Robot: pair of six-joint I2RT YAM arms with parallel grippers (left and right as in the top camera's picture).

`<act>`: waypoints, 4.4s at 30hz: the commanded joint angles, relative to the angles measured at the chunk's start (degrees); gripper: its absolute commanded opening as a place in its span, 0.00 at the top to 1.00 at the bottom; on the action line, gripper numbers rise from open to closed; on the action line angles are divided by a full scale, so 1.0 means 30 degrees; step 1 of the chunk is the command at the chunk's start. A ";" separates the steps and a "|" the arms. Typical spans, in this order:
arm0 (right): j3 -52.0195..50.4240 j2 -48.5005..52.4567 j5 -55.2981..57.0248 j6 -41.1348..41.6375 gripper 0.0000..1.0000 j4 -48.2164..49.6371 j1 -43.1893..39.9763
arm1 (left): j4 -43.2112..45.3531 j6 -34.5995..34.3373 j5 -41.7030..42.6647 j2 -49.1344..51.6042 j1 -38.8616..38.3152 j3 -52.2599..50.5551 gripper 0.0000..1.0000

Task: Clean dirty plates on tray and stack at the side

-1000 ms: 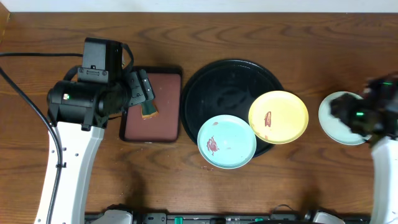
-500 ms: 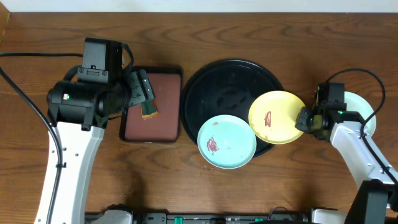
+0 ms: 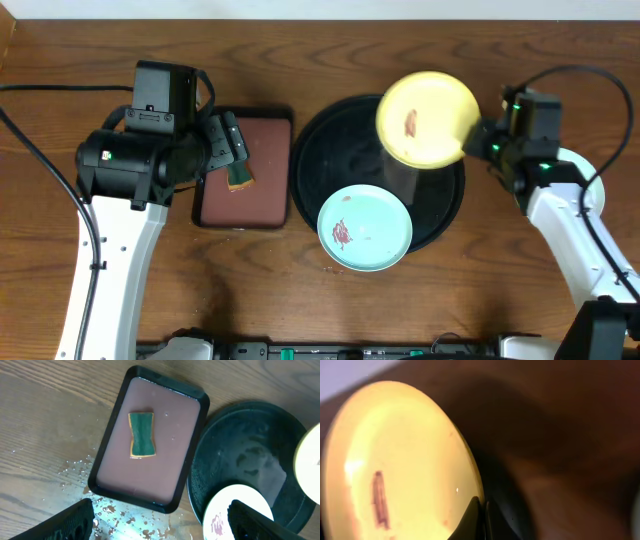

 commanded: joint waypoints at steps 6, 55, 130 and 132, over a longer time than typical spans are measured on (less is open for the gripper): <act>0.0153 0.4758 -0.0117 0.1290 0.99 0.3905 0.3089 | -0.0066 0.0124 -0.0015 -0.0066 0.0058 0.0168 0.14; 1.0732 0.4350 0.0415 -0.3796 0.65 -1.2473 0.3803 | 0.4991 -0.0335 -0.1676 0.9712 0.0029 -0.4284 0.49; 1.0732 0.4401 0.0240 -0.4444 0.63 -1.0506 0.3825 | 0.7715 0.1472 0.2331 1.1511 -0.0627 -0.5064 0.93; 1.0732 0.4583 -0.0146 -0.6069 0.64 -0.9777 0.3920 | 0.6885 0.1479 0.2331 1.1307 -0.0627 -0.4146 0.93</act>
